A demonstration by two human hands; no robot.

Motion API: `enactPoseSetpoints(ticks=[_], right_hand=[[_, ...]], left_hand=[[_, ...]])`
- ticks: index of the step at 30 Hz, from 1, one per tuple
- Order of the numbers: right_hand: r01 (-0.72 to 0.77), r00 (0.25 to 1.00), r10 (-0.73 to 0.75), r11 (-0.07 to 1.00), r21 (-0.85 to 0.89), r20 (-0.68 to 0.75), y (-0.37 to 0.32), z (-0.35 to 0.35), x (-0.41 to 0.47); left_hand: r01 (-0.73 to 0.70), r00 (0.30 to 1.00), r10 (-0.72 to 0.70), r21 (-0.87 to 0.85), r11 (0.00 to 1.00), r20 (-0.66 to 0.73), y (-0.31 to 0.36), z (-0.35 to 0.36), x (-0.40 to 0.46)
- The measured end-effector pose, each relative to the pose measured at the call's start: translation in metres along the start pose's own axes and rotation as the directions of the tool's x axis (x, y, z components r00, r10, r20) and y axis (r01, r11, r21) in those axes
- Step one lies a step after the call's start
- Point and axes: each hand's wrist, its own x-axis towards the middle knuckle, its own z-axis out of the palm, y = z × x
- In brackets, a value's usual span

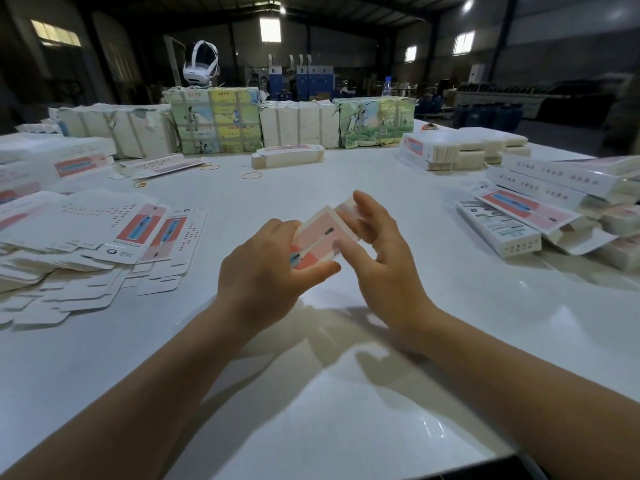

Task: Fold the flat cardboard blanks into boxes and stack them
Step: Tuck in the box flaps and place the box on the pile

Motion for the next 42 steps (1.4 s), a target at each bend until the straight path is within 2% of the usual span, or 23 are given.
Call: enactPoseSetpoints(ticks=[2,3,4,6,7,8,10,12,14,15,17,19,21,23,26,33,36,39,42], right_hand=[[-0.069,0.994,0.067,0.997,-0.019,-0.087,0.001,-0.004,0.007],[-0.157,0.983,0.161,0.986,0.047,-0.084,0.003,-0.006,0.011],[-0.272,0.959,0.283,0.941,0.202,-0.027,0.004,-0.008,0.014],[-0.454,0.884,0.432,0.71,0.538,0.176,0.005,-0.01,0.019],[-0.47,0.875,0.432,0.647,0.601,0.22,0.004,-0.01,0.02],[-0.454,0.885,0.414,0.67,0.588,0.212,0.003,-0.01,0.02],[-0.319,0.946,0.308,0.84,0.439,0.098,0.003,-0.009,0.017],[-0.093,0.996,0.092,0.992,0.087,0.012,0.001,-0.009,0.012],[0.084,0.995,-0.068,0.959,-0.271,0.069,0.002,-0.006,0.006],[0.142,0.987,-0.104,0.914,-0.379,0.12,0.003,-0.005,0.004],[0.202,0.975,-0.13,0.854,-0.48,0.18,0.004,-0.003,0.002],[0.115,0.987,-0.063,0.919,-0.378,0.148,0.003,-0.002,0.001],[-0.103,0.99,0.107,0.994,-0.042,0.095,-0.001,-0.002,0.004],[-0.268,0.962,0.247,0.933,0.24,0.115,-0.003,-0.006,0.009],[-0.346,0.938,0.307,0.849,0.4,0.159,-0.004,-0.01,0.013],[-0.368,0.927,0.352,0.774,0.516,0.132,-0.003,-0.014,0.017],[-0.38,0.923,0.356,0.769,0.514,0.149,-0.005,-0.015,0.017],[-0.391,0.918,0.376,0.795,0.464,0.129,-0.006,-0.017,0.017],[-0.318,0.948,0.313,0.909,0.268,0.062,-0.007,-0.019,0.016]], left_hand=[[-0.004,1.0,0.004,-0.009,1.0,-0.014,0.002,0.001,0.0],[-0.007,1.0,0.007,-0.012,1.0,-0.017,0.002,0.001,0.0],[-0.012,1.0,0.012,-0.013,1.0,-0.01,0.003,0.002,0.0],[-0.031,0.999,0.031,-0.003,1.0,0.022,0.005,0.003,-0.002],[-0.039,0.999,0.039,0.014,0.999,0.035,0.005,0.003,-0.003],[-0.045,0.998,0.043,0.036,0.998,0.039,0.006,0.003,-0.004],[-0.047,0.999,0.045,0.074,0.996,0.03,0.007,0.003,-0.004],[-0.036,0.999,0.033,0.118,0.992,0.031,0.009,0.003,-0.003],[-0.018,0.999,0.009,0.194,0.981,0.047,0.01,0.004,-0.004],[-0.012,0.999,0.0,0.221,0.975,0.053,0.01,0.005,-0.004],[-0.009,0.998,-0.006,0.249,0.968,0.059,0.01,0.005,-0.005],[-0.01,0.998,-0.007,0.269,0.963,0.06,0.007,0.004,-0.006],[-0.014,0.999,0.0,0.278,0.961,0.049,0.005,0.003,-0.006],[-0.037,0.999,0.028,0.278,0.96,0.034,0.004,0.003,-0.006],[-0.069,0.998,0.069,0.293,0.954,0.01,0.005,0.004,-0.007],[-0.122,0.988,0.145,0.288,0.95,-0.06,0.008,0.003,-0.006],[-0.156,0.981,0.182,0.291,0.944,-0.065,0.008,0.003,-0.007],[-0.192,0.971,0.226,0.321,0.928,-0.073,0.009,0.003,-0.007],[-0.217,0.963,0.26,0.363,0.906,-0.073,0.009,0.004,-0.006]])
